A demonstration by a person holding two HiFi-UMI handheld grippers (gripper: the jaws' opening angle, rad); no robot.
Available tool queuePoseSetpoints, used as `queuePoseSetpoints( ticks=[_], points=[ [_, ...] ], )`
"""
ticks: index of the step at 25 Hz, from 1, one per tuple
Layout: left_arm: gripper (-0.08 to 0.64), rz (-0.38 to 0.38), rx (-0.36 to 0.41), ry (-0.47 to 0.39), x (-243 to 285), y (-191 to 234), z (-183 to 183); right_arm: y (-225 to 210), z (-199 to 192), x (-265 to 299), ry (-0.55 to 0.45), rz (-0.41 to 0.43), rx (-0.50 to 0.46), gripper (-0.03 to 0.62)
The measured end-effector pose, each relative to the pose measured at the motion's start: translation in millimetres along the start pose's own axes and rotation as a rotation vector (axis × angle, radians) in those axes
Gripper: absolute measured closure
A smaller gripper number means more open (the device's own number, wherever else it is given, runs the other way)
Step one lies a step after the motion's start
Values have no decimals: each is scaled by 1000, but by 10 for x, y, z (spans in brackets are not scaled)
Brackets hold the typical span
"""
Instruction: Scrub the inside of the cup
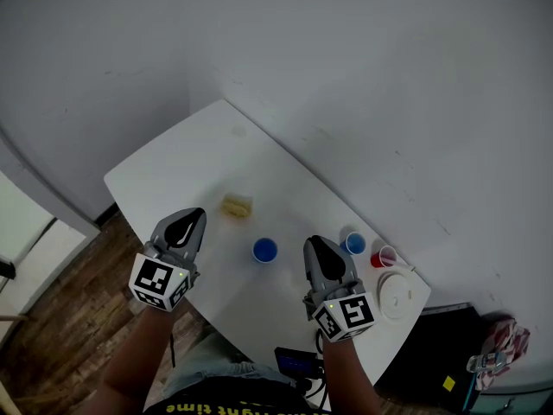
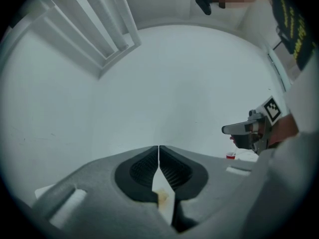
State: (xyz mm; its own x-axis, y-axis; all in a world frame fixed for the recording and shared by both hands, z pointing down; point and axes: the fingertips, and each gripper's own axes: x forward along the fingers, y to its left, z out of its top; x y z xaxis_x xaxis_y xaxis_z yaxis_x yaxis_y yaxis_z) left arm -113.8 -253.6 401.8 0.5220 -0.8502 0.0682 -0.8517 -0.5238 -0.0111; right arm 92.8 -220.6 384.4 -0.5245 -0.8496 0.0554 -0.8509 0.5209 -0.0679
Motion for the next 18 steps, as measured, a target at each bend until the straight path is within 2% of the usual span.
queuePoseSetpoints(
  ticks=[7, 18],
  points=[
    [551, -21, -3, 17, 208, 78, -76, -34, -109, 163, 26, 0, 5, 528],
    [511, -70, -37, 36, 493, 175, -277, -128, -441, 314, 84, -4, 11, 476]
  ],
)
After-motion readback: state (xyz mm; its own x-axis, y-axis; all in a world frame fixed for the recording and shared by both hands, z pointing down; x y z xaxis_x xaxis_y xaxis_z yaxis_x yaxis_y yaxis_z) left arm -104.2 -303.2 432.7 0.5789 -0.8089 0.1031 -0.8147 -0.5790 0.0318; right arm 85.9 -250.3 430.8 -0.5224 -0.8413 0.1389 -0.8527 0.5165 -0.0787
